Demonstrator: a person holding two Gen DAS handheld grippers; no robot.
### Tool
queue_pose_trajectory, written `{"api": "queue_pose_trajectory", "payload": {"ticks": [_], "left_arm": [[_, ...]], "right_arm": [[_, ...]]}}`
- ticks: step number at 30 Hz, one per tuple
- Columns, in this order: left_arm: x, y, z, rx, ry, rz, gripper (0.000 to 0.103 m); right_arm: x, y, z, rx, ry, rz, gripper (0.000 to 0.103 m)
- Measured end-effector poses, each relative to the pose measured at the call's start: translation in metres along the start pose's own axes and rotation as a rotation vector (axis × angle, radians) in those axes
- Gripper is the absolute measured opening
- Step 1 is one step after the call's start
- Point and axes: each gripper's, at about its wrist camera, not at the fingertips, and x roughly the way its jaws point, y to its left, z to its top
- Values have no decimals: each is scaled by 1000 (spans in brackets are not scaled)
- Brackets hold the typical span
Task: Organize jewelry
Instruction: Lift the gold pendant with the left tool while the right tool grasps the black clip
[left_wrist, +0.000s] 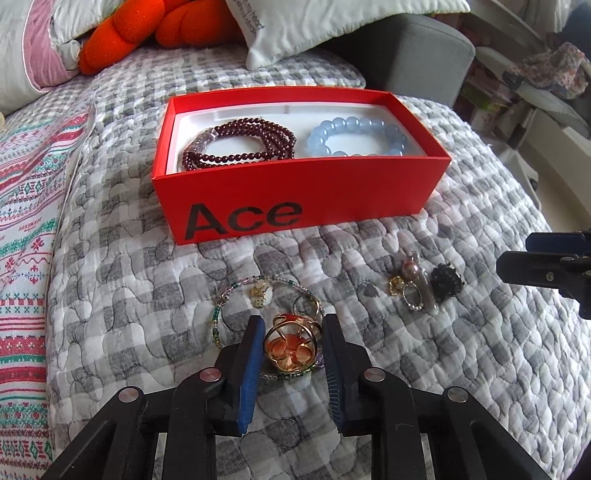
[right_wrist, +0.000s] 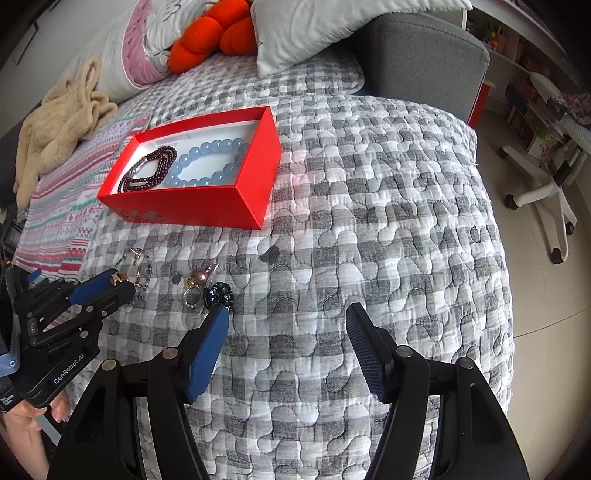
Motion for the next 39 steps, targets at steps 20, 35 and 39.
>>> {"api": "queue_pose_trajectory", "payload": {"ticks": [20, 35, 39], "left_arm": [[-33, 22, -2, -138, -37, -13, 25], [-32, 28, -4, -149, -28, -4, 25], [-33, 26, -4, -144, -32, -2, 25]], "right_arm": [[17, 32, 10, -23, 27, 105, 56], [42, 37, 15, 10, 81, 151, 22], [33, 34, 14, -4, 63, 140, 22]]}}
